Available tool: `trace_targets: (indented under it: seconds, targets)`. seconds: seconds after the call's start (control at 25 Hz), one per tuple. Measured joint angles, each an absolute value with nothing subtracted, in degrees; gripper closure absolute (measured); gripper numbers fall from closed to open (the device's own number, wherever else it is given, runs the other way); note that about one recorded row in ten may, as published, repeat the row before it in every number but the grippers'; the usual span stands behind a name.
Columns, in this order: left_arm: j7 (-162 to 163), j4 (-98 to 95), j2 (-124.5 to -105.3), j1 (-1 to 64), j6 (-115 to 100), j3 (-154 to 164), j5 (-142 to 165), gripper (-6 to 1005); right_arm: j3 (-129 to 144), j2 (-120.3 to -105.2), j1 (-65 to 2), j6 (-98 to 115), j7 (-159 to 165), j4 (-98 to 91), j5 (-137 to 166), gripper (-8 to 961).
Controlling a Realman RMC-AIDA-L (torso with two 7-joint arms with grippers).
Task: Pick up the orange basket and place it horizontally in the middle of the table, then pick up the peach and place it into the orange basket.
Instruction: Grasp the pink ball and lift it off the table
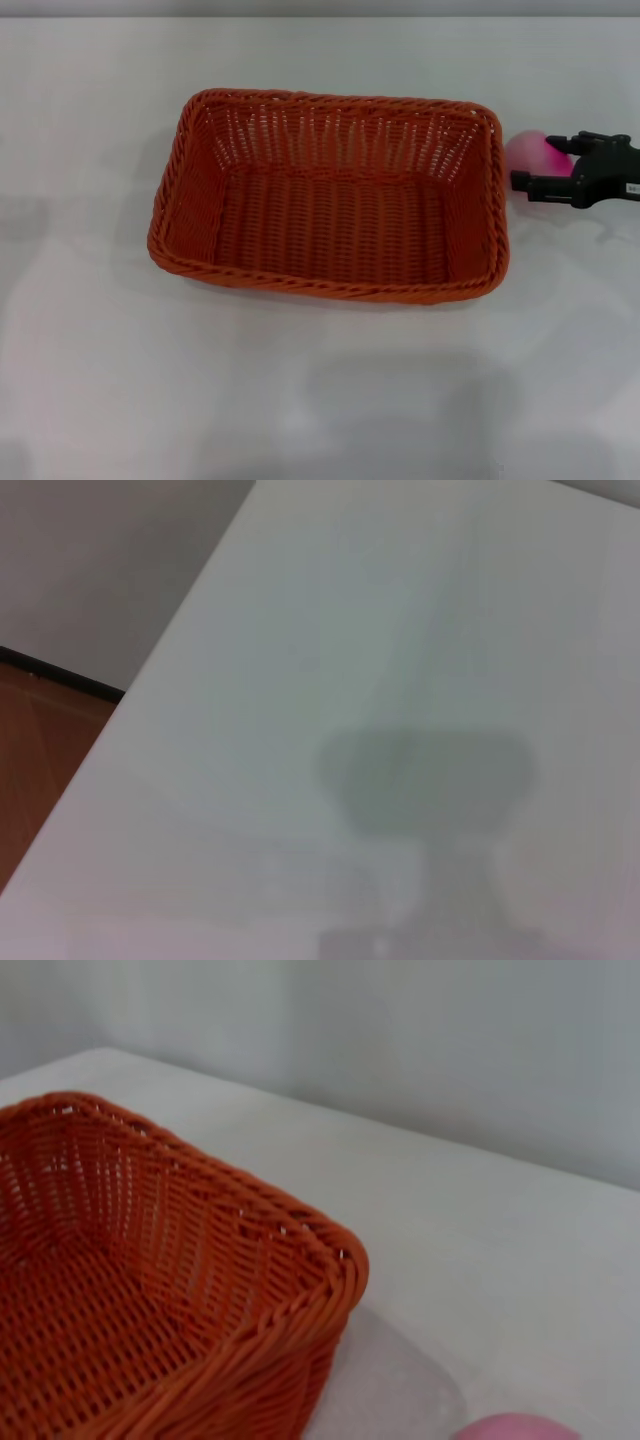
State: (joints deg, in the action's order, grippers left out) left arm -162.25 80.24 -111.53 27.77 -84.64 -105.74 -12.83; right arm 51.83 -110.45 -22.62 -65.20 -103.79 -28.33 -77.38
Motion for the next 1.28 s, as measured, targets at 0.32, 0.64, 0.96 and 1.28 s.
trace_targets:
  seconds: [0.32, 0.64, 0.96, 1.28]
  targets:
    - [-162.2, 80.6, -111.53, 27.8, -85.0, -105.7, -12.8, 261, 51.7, -111.03, -23.2, -63.6, -103.4, -28.7, -75.7, 104]
    - [-162.2, 80.5, -111.51, 28.0, -84.9, -105.7, -12.7, 261, 51.5, -110.60, -23.3, -63.6, -103.4, -28.8, -75.7, 201]
    - [-162.2, 80.3, -111.44, 28.0, -84.6, -105.9, -12.7, 261, 51.4, -110.42, -23.3, -62.7, -103.4, -29.1, -75.8, 570]
    - [-162.2, 80.4, -111.48, 27.8, -84.3, -105.7, -12.8, 262, 51.7, -110.57, -23.6, -62.3, -103.1, -29.6, -75.8, 645]
